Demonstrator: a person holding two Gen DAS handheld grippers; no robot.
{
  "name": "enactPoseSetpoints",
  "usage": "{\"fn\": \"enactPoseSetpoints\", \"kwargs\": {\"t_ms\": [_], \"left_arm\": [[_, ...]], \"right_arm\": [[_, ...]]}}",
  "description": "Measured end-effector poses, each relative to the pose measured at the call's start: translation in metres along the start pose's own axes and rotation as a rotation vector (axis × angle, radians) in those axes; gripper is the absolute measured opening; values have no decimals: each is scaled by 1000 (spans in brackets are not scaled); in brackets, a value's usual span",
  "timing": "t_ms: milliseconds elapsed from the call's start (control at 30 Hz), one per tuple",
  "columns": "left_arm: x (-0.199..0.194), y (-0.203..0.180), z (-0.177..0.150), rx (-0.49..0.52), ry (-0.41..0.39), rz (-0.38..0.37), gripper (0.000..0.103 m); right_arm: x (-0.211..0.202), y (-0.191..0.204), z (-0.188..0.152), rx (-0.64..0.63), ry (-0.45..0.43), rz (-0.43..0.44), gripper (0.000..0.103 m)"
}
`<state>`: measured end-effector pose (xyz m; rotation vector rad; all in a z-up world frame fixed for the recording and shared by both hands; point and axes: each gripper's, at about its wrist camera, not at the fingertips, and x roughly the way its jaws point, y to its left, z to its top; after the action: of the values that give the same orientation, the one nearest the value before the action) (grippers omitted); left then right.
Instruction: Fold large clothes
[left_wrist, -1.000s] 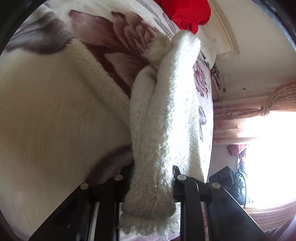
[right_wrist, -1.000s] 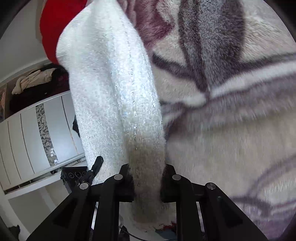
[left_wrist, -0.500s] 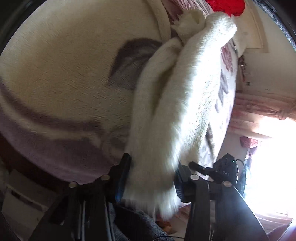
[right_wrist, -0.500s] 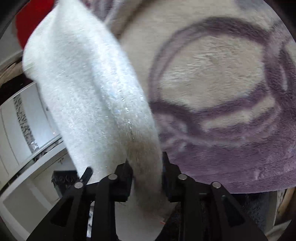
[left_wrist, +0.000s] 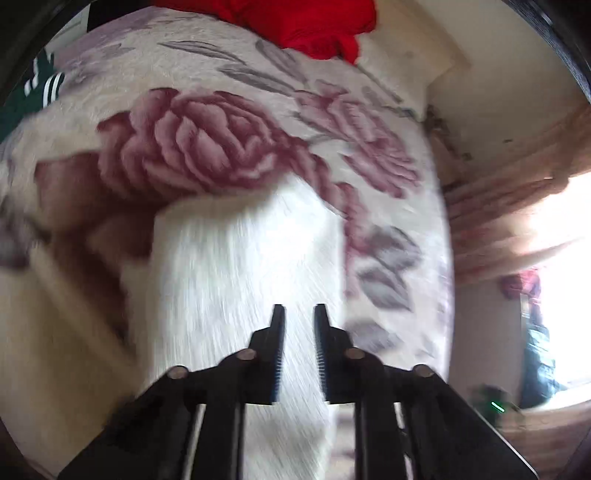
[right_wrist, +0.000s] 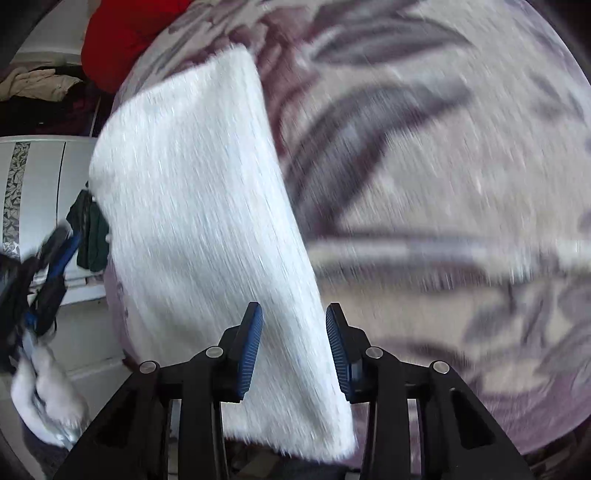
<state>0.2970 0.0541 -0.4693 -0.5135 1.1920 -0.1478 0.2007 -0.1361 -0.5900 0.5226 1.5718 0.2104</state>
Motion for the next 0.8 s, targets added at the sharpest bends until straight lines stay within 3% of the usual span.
{"fn": "enactPoseSetpoints", "kwargs": {"t_ms": [67,200,367,433,500,600,700,800], "left_arm": [[43,17,34,-19,78,87,6],[81,66,42,-33,151,131,3],[84,100,45,-104,170,45,2],[81,93,46,-94,177,29,2],[83,93,43,-69,178,18,2],[97,107,39,-103,190,-30,2],[83,118,44,-170,188,-122,3],[22,117,42,-115,99,-64,3]], "right_arm": [[3,21,32,-9,-19,3,38],[24,85,81,-62,-39,-25,38],[65,165,132,-196,20,-54,38],[88,191,146,-250,56,-105,37],[129,204,158,-284,144,-169,24],[184,203,167,-311,196,-254,18],[188,212,174,-331,201,-270,17],[154,224,174,-320,210,-254,17]]}}
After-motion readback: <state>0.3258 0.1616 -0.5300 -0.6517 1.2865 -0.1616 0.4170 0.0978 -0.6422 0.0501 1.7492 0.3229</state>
